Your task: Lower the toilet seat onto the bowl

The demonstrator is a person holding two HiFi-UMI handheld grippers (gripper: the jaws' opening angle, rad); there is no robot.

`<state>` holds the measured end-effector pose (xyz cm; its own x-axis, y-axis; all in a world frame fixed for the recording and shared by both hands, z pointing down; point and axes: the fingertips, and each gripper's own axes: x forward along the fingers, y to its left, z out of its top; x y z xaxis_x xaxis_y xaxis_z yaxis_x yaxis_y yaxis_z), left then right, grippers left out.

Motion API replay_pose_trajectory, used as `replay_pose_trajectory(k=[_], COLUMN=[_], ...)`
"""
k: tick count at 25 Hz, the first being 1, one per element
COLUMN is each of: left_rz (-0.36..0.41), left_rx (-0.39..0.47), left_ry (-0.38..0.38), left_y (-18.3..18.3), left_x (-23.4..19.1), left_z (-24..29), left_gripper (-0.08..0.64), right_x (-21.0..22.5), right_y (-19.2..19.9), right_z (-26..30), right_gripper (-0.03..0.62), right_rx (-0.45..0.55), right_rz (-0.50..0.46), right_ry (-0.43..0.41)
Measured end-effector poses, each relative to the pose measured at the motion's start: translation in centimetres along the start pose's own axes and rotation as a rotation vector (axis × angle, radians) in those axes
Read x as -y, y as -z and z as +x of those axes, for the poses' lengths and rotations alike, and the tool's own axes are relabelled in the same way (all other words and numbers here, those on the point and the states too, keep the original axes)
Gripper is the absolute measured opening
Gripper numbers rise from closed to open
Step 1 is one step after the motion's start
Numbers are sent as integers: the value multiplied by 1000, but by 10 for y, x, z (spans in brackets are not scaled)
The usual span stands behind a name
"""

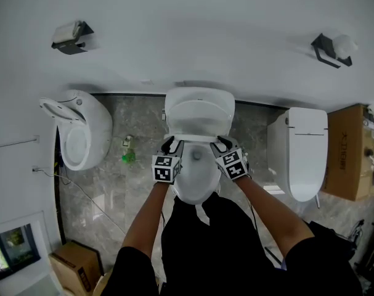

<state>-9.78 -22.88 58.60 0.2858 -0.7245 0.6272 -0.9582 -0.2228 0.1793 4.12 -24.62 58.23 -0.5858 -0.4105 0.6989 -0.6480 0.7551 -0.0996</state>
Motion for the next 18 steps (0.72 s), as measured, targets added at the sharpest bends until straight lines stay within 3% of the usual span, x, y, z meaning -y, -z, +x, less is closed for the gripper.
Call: replay_pose_trajectory(k=[10, 15, 18], left_rz=[-70, -125, -83], left_rx=[-45, -61, -78], left_ry=[-36, -25, -6], left_y=[40, 65, 80], left_x=[13, 21, 26], left_z=[-36, -53, -63], left_gripper=[143, 143, 143], right_x=[-38, -58, -69], right_y=[33, 52, 64], right_z=[-17, -26, -31], right_gripper=[147, 150, 152], right_rx=[16, -55, -114], right_rz=[-74, -122, -138], right_ry=[-31, -52, -42])
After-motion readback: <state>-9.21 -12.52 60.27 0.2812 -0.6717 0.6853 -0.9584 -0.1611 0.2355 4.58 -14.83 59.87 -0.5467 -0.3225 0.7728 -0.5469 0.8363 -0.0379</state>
